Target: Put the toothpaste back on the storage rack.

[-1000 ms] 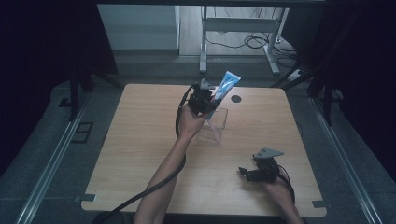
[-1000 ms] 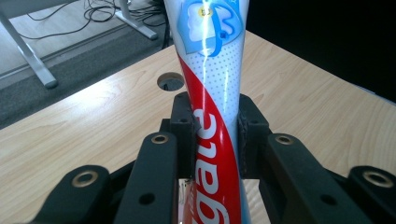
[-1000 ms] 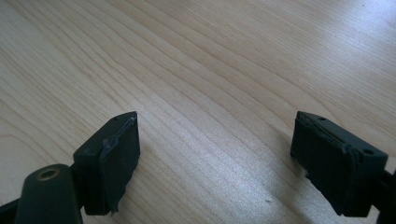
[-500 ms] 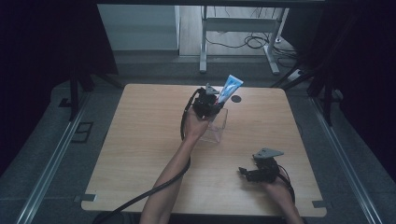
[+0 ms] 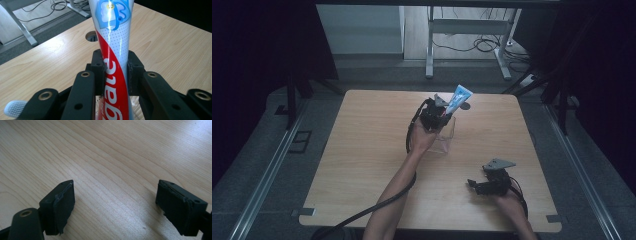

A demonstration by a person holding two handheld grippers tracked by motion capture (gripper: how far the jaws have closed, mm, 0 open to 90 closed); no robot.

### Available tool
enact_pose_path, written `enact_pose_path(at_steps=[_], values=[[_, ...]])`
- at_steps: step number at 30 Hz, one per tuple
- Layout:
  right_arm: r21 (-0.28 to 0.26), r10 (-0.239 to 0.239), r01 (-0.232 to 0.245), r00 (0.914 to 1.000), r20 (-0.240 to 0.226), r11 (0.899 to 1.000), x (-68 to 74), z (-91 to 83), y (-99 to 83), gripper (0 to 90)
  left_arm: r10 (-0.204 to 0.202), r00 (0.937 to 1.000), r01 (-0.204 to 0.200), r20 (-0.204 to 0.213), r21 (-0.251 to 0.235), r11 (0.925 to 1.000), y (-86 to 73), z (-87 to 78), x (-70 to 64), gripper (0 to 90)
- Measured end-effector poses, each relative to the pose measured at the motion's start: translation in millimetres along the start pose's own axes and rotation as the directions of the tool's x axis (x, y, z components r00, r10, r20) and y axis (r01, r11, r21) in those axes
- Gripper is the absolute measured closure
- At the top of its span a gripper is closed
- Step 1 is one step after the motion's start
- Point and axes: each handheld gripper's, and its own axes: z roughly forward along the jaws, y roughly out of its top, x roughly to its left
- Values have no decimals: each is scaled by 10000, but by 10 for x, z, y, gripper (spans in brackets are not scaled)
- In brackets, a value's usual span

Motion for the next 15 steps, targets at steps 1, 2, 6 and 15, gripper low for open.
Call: enact_pose_path(at_steps=[1,2,6,15], values=[[-1,-1,1,10000,-2,10000,0,0,0,156,12,10000,-12,17,1,10000,-3,2,-4,729],[0,-5,5,10000,-5,10000,0,0,0,156,44,10000,-44,36,30,10000,-7,2,-8,728],[-3,-10,10,10000,1,10000,1,0,0,156,233,9997,-234,34,294,9993,-38,23,-31,726],[12,-4,4,10000,-17,10000,2,-1,0,156,92,9996,-104,281,451,9989,-132,59,-9,720]])
